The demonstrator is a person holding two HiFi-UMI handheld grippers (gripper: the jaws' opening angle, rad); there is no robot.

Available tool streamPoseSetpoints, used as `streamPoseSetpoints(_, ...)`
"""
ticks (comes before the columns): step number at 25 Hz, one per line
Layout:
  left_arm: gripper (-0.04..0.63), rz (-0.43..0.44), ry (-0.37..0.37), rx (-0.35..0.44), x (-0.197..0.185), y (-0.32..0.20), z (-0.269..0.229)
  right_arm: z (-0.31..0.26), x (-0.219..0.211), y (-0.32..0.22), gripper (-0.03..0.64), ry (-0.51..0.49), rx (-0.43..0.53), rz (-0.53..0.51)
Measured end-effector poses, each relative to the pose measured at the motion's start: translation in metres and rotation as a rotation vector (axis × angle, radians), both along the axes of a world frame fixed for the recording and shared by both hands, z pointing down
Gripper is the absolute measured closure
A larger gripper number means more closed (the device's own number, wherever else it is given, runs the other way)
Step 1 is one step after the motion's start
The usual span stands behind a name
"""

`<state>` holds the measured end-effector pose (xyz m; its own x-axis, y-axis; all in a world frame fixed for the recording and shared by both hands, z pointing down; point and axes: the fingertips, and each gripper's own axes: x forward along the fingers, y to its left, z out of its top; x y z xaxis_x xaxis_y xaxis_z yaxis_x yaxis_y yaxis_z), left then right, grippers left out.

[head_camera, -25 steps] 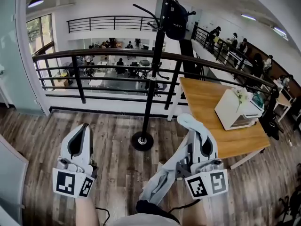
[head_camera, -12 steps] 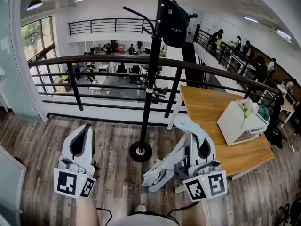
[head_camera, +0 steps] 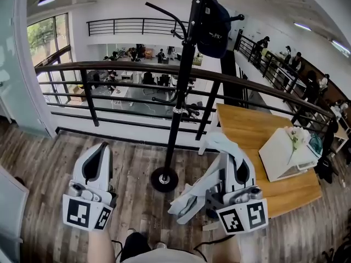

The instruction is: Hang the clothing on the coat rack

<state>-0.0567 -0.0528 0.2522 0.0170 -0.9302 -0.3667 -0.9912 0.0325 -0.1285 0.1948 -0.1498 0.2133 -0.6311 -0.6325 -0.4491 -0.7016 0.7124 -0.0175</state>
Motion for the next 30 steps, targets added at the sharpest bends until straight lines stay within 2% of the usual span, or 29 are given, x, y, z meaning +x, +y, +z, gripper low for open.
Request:
streamPoseSetpoints(11,0.589,0.061,0.008,-0.001,-0.051,-0.07,0.0,-0.005,-0.041,-0.055,0.612,-0.009,-0.014,0.058)
streamPoseSetpoints(22,0.589,0.167,0.025,0.016,-0.127,-0.147,-0.005,-0.024,-0.1,-0.111,0.612,-0.029,-0.006,0.17)
streamPoseSetpoints(30,0.588,0.255,0.026,0.023,-0.16,-0.191,-0.004,-0.046,-0.141,-0.141,0.612,-0.024,-0.004,0.206)
